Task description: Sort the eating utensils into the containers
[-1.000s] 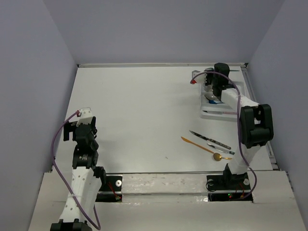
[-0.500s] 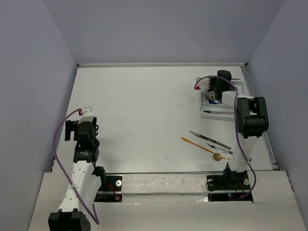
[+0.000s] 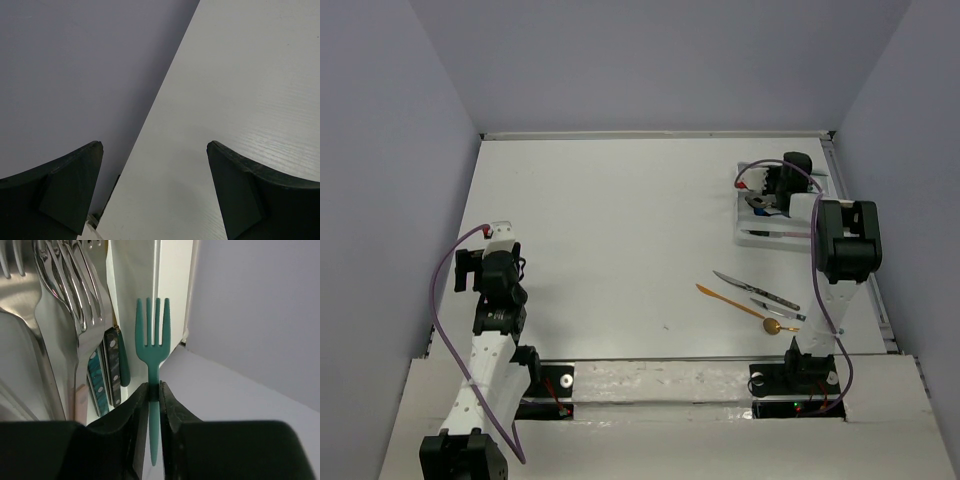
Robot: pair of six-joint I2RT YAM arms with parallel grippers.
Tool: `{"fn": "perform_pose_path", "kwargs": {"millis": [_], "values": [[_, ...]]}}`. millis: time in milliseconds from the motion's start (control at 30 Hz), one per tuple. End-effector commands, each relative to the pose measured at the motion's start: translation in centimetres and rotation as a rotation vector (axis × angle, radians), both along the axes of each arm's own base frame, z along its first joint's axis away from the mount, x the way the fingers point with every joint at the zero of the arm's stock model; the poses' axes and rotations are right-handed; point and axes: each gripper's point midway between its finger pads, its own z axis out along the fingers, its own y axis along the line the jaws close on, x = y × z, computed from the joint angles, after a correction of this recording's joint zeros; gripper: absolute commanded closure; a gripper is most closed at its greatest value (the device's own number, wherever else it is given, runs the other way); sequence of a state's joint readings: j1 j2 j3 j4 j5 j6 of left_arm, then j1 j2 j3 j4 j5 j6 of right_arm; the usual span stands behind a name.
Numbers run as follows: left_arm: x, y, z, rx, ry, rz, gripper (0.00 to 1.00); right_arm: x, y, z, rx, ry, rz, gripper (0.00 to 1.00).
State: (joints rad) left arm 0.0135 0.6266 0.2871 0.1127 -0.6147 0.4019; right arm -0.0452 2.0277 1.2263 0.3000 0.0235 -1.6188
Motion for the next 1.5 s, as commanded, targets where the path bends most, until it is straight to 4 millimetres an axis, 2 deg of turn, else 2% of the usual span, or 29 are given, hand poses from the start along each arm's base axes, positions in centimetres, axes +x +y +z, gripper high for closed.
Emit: {"fn": "perform_pose_path", "kwargs": {"millis": [0,100,267,367,500,533,633,700,733,767,800,833,900,933,967,1000,1033,1067,1100,1133,1233,1267,1300,1367,1467], "values": [[0.2,0.2,0.6,0.004,-0.052,0.024,0.01,0.8,0.9,1.3,0.035,-0.080,0.035,0.60],[0.2,0.2,0.7,0.004,-0.055,0.024,0.01,0.8,1.1,2.5,0.050,-0.115,0.041,0.52],[0.2,0.2,0.8,0.007,-0.059,0.022,0.01,0.5,1.8,4.3,0.075,-0.148,0.068,0.53],[0.1,0.2,0.8,0.007,-0.061,0.022,0.01,0.6,2.1,6.2,0.119,-0.194,0.068,0.52],[0.1,0.2,0.9,0.006,-0.065,0.020,0.01,0.4,3.6,10.6,0.251,-0.293,0.087,0.48],[0.2,0.1,0.9,0.006,-0.065,0.019,0.01,0.4,4.6,12.3,0.290,-0.336,0.109,0.46],[0.1,0.1,1.1,0.007,-0.074,0.018,0.01,-1.1,7.3,18.7,0.521,-0.464,0.106,0.37],[0.1,0.1,1.1,0.007,-0.076,0.017,0.01,-2.1,9.5,20.2,0.678,-0.422,0.063,0.33],[0.1,0.1,1.1,0.006,-0.079,0.012,0.01,-2.7,10.8,20.4,0.852,-0.362,0.014,0.34],[0.1,0.0,1.2,0.007,-0.080,0.007,0.01,-3.7,11.3,21.6,0.946,-0.318,-0.013,0.36],[0.1,0.1,1.1,0.008,-0.079,0.008,0.01,-4.5,12.7,22.0,1.051,-0.256,-0.034,0.38],[0.0,0.0,1.2,0.009,-0.085,0.008,0.01,-5.8,14.2,21.4,1.237,-0.144,-0.130,0.41],[0.0,0.0,1.3,0.009,-0.091,0.008,0.01,-7.8,14.9,20.6,1.390,-0.054,-0.266,0.41],[-0.1,0.0,1.3,0.011,-0.092,0.006,0.01,-10.0,16.3,19.7,1.439,0.030,-0.339,0.42],[-0.1,0.0,1.5,0.012,-0.099,0.006,0.01,-11.7,17.5,17.9,1.525,0.113,-0.434,0.42],[-0.1,0.0,1.5,0.011,-0.102,0.003,0.01,-13.7,18.4,16.1,1.524,0.190,-0.484,0.42],[-0.1,0.0,1.6,0.011,-0.106,0.000,0.01,-15.5,19.3,16.0,1.520,0.211,-0.484,0.42],[0.0,-0.1,1.7,0.009,-0.111,-0.008,0.01,-18.1,21.6,13.0,1.475,0.306,-0.509,0.42],[-0.1,-0.1,1.8,0.011,-0.111,-0.007,0.01,-19.5,22.1,11.8,1.446,0.337,-0.538,0.43],[-0.1,-0.1,1.8,0.010,-0.113,-0.008,0.01,-22.1,22.8,9.4,1.376,0.409,-0.613,0.44],[-0.1,-0.2,2.0,0.008,-0.124,-0.011,0.01,-27.1,23.3,4.9,1.228,0.591,-0.763,0.45],[-0.2,-0.2,2.1,0.008,-0.127,-0.012,0.01,-28.9,24.1,2.9,1.163,0.679,-0.810,0.43],[-0.2,-0.2,2.1,0.009,-0.128,-0.012,0.01,-31.1,24.0,1.3,1.081,0.762,-0.866,0.38],[-0.3,-0.2,2.3,0.010,-0.140,-0.011,0.01,-34.2,23.9,-2.0,0.916,0.829,-0.933,0.32],[-0.4,-0.2,2.5,0.010,-0.150,-0.011,0.01,-34.9,23.7,-3.5,0.805,0.812,-0.968,0.30]]}}
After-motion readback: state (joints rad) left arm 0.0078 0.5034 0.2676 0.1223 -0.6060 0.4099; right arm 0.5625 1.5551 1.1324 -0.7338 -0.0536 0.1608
